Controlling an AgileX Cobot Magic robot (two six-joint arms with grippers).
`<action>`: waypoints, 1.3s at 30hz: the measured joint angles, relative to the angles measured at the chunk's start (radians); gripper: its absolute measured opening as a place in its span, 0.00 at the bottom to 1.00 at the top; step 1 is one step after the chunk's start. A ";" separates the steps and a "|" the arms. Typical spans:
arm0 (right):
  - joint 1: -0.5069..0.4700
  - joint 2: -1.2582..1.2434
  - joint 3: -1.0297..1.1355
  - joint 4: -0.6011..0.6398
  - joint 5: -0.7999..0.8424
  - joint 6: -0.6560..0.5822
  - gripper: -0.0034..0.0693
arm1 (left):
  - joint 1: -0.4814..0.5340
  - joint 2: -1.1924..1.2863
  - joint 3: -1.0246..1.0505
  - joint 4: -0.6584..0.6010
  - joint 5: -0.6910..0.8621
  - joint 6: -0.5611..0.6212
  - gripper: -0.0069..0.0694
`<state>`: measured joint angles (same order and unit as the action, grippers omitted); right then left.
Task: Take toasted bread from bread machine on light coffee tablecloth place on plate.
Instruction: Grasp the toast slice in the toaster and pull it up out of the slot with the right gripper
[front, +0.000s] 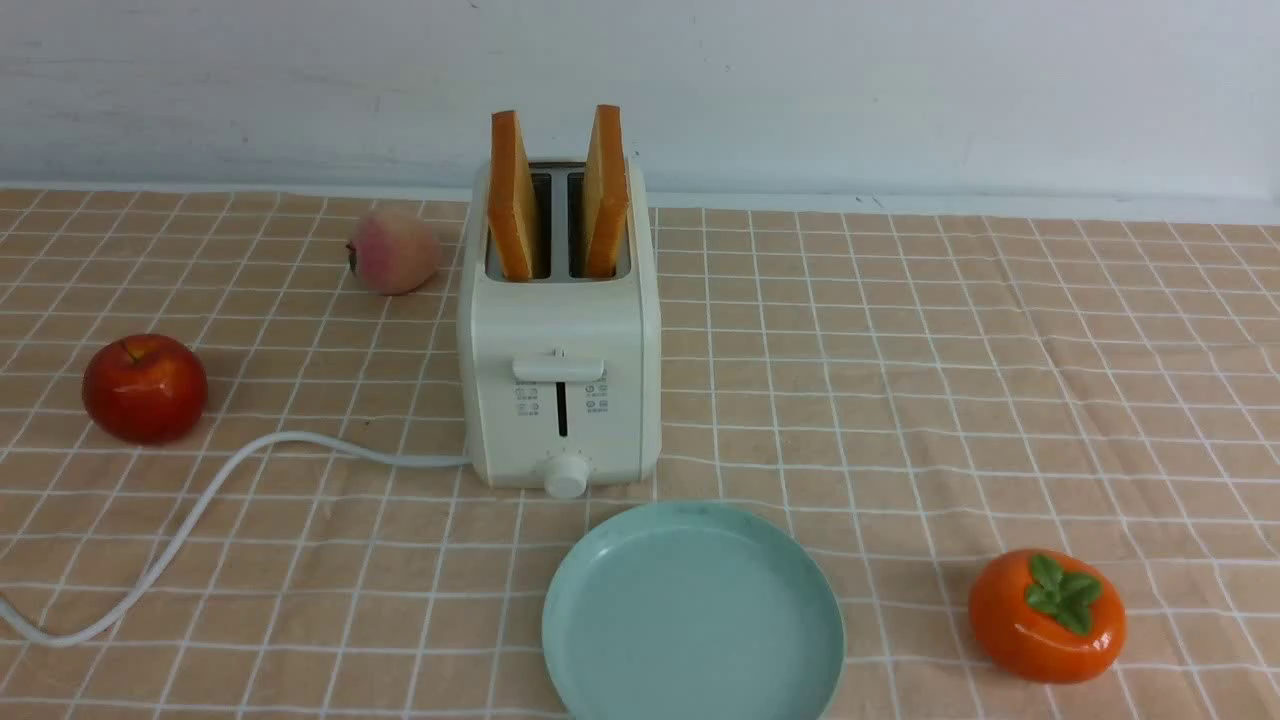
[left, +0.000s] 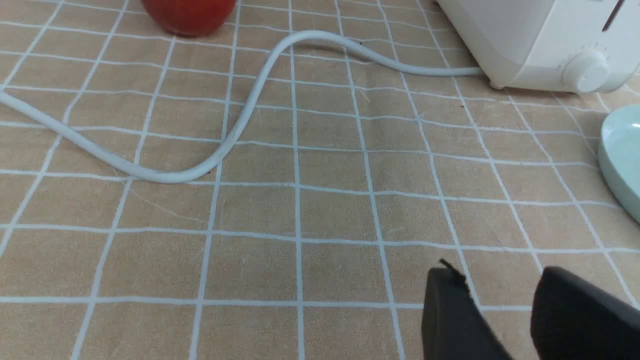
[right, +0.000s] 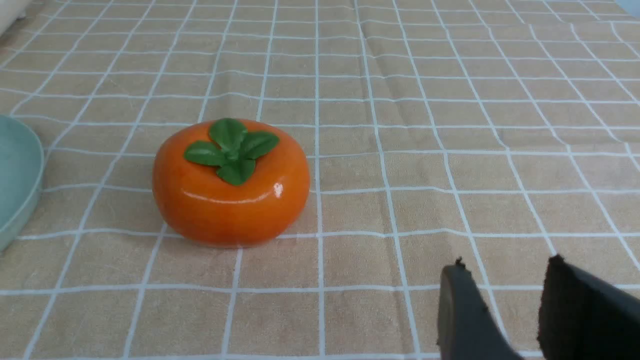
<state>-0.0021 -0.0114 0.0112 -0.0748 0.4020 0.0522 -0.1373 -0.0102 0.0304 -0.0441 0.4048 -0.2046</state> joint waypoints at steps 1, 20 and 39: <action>0.000 0.000 0.000 0.000 0.000 0.000 0.38 | 0.000 0.000 0.000 0.000 0.000 0.000 0.40; 0.000 0.000 0.000 0.000 0.000 0.000 0.38 | 0.000 0.000 0.000 -0.008 -0.010 0.000 0.40; 0.000 0.000 0.013 -0.018 -0.237 -0.002 0.38 | 0.000 0.000 0.000 -0.071 -0.122 -0.006 0.40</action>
<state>-0.0021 -0.0114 0.0242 -0.0926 0.1647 0.0503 -0.1373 -0.0102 0.0306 -0.1148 0.2833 -0.2107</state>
